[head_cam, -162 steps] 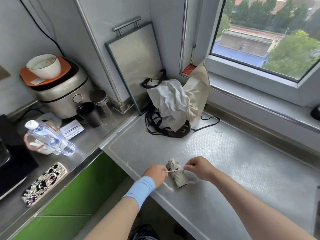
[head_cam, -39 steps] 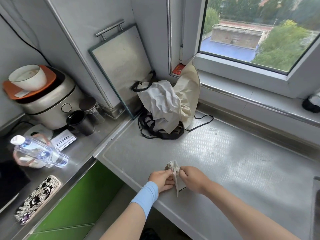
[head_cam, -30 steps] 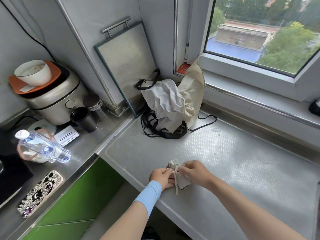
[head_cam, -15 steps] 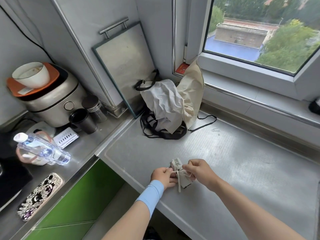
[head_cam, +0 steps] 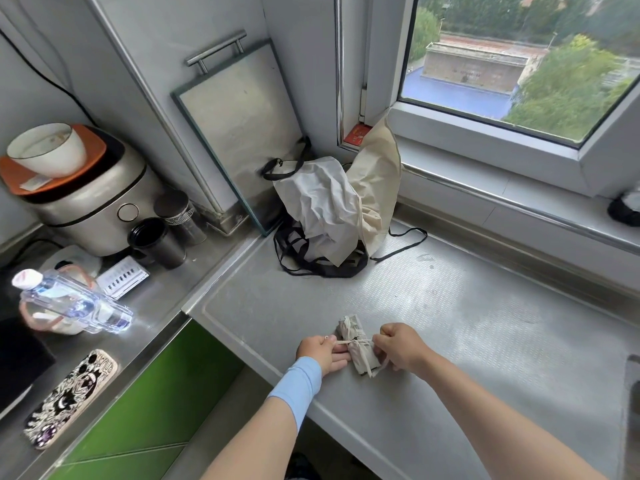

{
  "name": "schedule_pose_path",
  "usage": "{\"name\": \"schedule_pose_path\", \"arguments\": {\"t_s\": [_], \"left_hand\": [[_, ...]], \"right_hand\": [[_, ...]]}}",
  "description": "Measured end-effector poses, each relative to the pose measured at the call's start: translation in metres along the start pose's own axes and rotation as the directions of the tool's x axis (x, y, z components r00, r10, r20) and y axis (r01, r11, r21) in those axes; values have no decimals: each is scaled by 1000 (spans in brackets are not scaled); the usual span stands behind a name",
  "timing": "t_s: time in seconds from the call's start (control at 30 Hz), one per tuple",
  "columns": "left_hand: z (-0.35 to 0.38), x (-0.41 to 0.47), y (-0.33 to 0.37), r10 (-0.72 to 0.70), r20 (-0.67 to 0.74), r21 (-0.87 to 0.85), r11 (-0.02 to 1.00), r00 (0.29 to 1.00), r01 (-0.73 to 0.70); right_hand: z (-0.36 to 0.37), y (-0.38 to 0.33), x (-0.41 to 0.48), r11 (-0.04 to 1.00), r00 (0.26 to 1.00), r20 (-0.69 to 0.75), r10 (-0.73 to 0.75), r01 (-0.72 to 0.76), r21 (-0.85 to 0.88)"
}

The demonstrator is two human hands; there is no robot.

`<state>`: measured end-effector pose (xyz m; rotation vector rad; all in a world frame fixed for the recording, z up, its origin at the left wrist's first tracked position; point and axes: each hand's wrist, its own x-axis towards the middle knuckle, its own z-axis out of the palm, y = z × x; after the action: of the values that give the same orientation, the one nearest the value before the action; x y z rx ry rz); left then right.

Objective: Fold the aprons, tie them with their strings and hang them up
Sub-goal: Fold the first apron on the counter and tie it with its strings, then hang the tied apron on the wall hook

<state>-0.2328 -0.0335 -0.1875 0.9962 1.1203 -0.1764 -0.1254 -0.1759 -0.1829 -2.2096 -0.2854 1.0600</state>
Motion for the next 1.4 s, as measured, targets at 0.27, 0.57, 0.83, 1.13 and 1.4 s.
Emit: {"name": "schedule_pose_path", "arguments": {"t_s": [0.27, 0.57, 0.83, 1.13, 1.4], "left_hand": [[4, 0, 3, -14, -14, -11, 1000, 1000, 14], [-6, -6, 22, 239, 41, 484, 845, 970, -229], [-10, -17, 22, 218, 41, 644, 740, 975, -192], [-20, -24, 28, 183, 113, 698, 685, 977, -210], [-35, -38, 108, 452, 171, 807, 446, 876, -388]], "right_hand": [[5, 1, 2, 998, 998, -66, -26, 22, -67], [-14, -43, -11, 654, 923, -87, -375, 196, -731], [-6, -49, 17, -73, 713, 498, -494, 537, -841], [-7, -45, 22, 371, 805, 285, -520, 513, -774], [-31, -109, 6, 697, 837, 88, -540, 503, -511]]}}
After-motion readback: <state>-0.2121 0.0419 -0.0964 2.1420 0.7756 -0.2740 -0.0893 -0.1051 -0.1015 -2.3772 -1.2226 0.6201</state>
